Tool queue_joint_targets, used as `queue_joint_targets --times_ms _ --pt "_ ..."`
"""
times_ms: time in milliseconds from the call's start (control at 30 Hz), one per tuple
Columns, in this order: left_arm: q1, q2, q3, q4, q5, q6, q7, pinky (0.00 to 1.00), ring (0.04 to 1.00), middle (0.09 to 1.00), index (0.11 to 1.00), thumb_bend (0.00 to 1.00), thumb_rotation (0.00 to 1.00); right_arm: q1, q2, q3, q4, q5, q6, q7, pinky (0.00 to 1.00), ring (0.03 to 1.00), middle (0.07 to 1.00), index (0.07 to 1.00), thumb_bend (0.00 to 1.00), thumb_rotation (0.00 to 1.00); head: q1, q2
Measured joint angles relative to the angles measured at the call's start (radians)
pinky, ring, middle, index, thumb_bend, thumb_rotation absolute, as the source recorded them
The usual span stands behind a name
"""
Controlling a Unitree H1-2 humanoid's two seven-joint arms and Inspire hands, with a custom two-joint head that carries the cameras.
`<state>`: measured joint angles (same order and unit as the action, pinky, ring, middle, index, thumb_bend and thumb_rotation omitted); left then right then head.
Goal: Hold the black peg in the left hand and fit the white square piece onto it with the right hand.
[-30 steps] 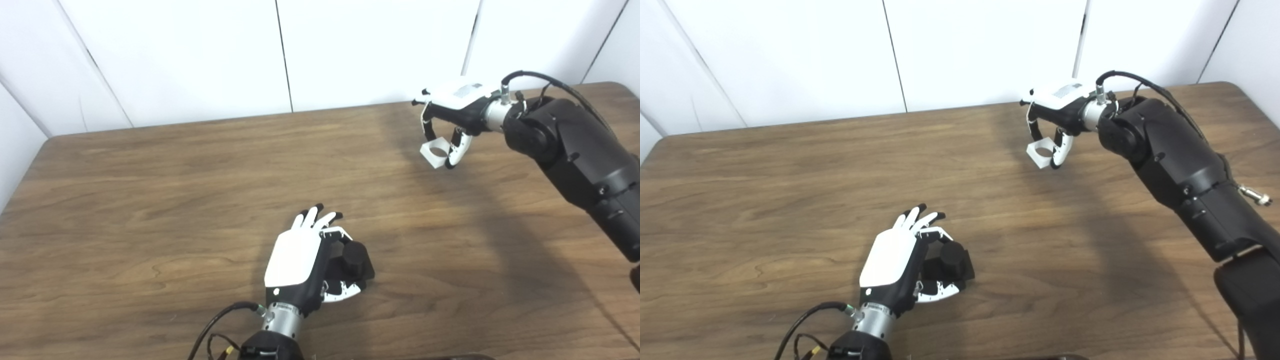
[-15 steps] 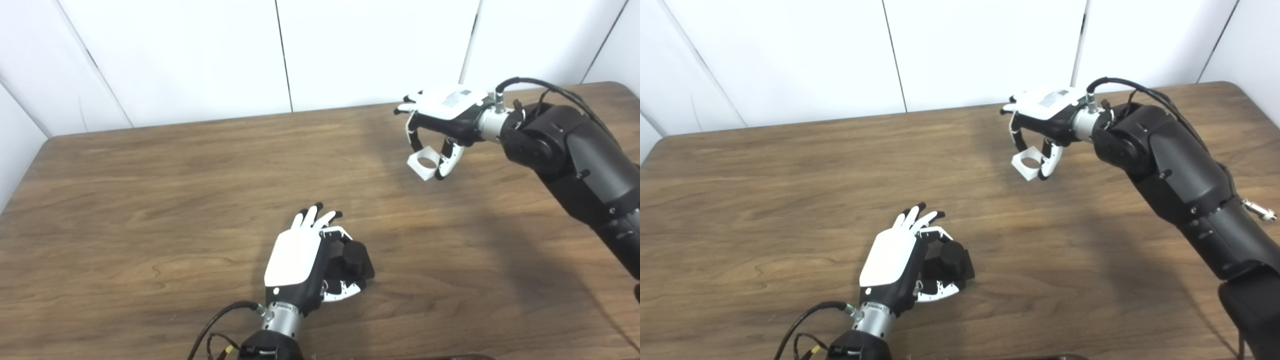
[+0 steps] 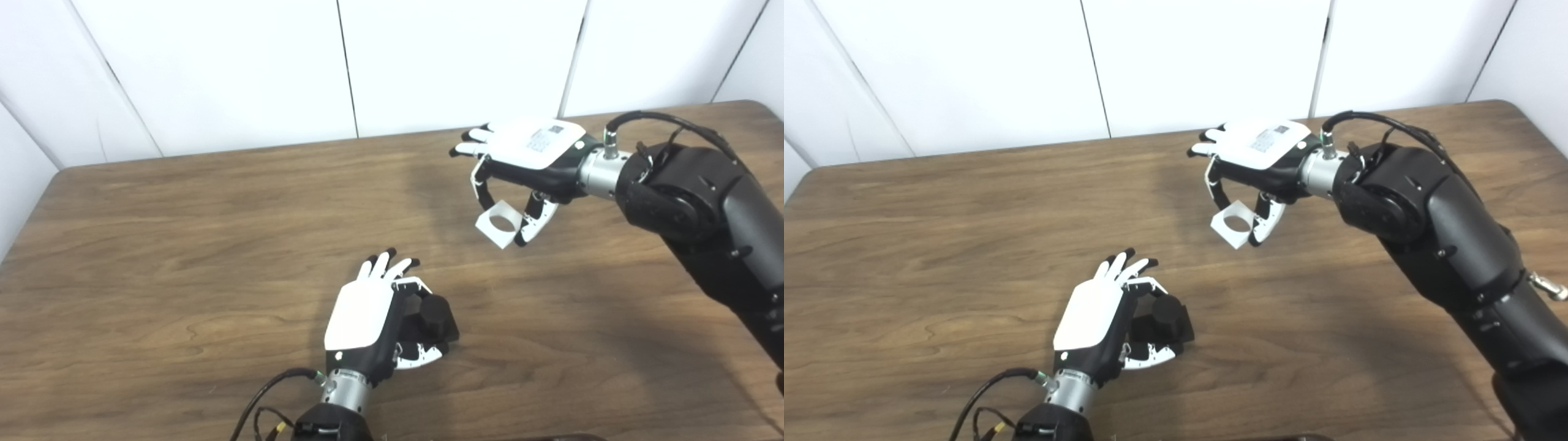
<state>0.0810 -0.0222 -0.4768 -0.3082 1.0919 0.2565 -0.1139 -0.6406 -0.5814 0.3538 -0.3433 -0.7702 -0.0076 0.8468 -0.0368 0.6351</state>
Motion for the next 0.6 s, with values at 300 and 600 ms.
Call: queue_joint_targets --times_ms 300,600 --pt "-0.003 0.004 0.006 0.011 -0.019 -0.009 0.01 1.0 1.0 0.898 0.488 0.52 0.08 0.004 0.015 -0.004 -0.113 0.033 0.035 0.05 1.0 1.0 0.959 0.492 0.52 0.14 0.011 -0.008" --pt "-0.003 0.011 0.013 0.017 -0.031 -0.026 0.018 1.0 1.0 0.893 0.487 0.52 0.08 0.01 0.058 0.0 -0.201 0.043 0.051 0.1 1.0 1.0 0.958 0.492 0.52 0.14 0.012 -0.009"
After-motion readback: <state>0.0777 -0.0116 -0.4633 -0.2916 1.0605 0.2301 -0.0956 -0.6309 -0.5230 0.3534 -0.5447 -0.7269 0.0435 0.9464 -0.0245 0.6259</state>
